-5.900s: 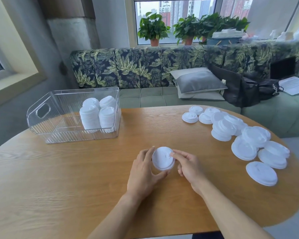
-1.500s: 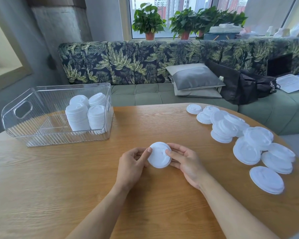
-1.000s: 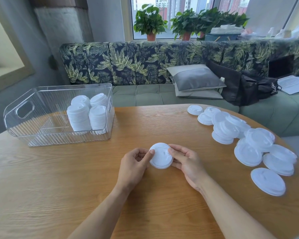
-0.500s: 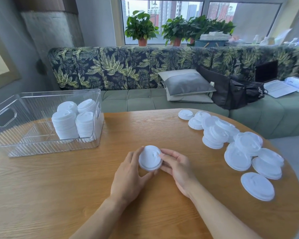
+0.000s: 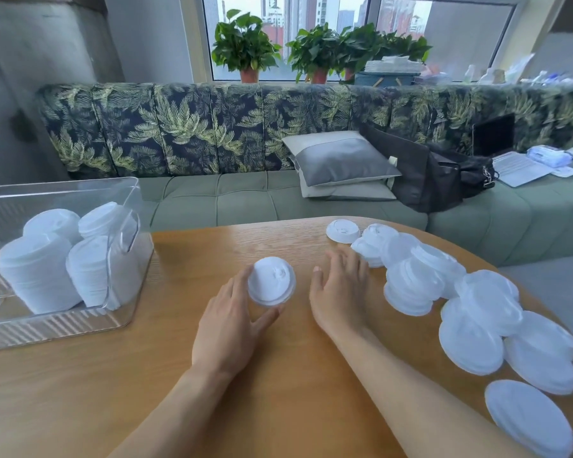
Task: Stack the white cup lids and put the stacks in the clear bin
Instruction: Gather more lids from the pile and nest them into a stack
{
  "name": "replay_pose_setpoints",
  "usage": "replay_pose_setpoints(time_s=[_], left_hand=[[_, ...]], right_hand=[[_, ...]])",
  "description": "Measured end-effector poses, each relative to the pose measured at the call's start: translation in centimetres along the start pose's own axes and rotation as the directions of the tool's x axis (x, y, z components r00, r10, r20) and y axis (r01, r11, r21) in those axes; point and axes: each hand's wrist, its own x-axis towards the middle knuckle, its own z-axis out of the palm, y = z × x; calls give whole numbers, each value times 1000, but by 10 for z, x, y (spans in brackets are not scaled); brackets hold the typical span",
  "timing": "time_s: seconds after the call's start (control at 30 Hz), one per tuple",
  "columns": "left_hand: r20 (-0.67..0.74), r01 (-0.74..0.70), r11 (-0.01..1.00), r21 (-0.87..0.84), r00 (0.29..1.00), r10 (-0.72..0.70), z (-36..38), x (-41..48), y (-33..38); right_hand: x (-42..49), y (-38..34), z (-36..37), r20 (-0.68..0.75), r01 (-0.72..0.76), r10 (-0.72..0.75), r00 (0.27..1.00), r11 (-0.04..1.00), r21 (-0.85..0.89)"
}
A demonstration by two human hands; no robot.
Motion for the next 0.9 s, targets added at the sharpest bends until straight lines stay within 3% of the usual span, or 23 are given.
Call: replay_pose_setpoints(time_s=[0.1, 0.3, 0.5, 0.6, 0.7, 0.8, 0.9], left_hand=[[10, -38, 999, 25, 999, 37, 12, 20, -5], [-27, -85, 996, 14, 996, 86, 26, 44, -14], [-42, -130, 992, -1, 991, 130, 29, 47, -17], [-42, -141, 990, 4, 989, 141, 28, 47, -16], [-50, -134, 991, 22, 990, 135, 24, 46, -12], [-79, -118, 991, 56, 989, 122, 19, 42, -6], [-122, -87, 994, 67, 988, 95, 14, 33, -1]], right_hand=[[43, 5, 19, 14, 31, -29, 999, 985, -172], [108, 17, 47, 60, 0, 20, 998, 946, -325], [146, 26, 57, 77, -164, 252, 965, 803, -572], [146, 24, 57, 48, -156, 226, 973, 795, -587], [136, 15, 53, 38, -84, 112, 993, 893, -441], [118, 4, 44, 35, -46, 47, 998, 998, -39], [90, -2, 35, 36, -126, 121, 992, 934, 335]])
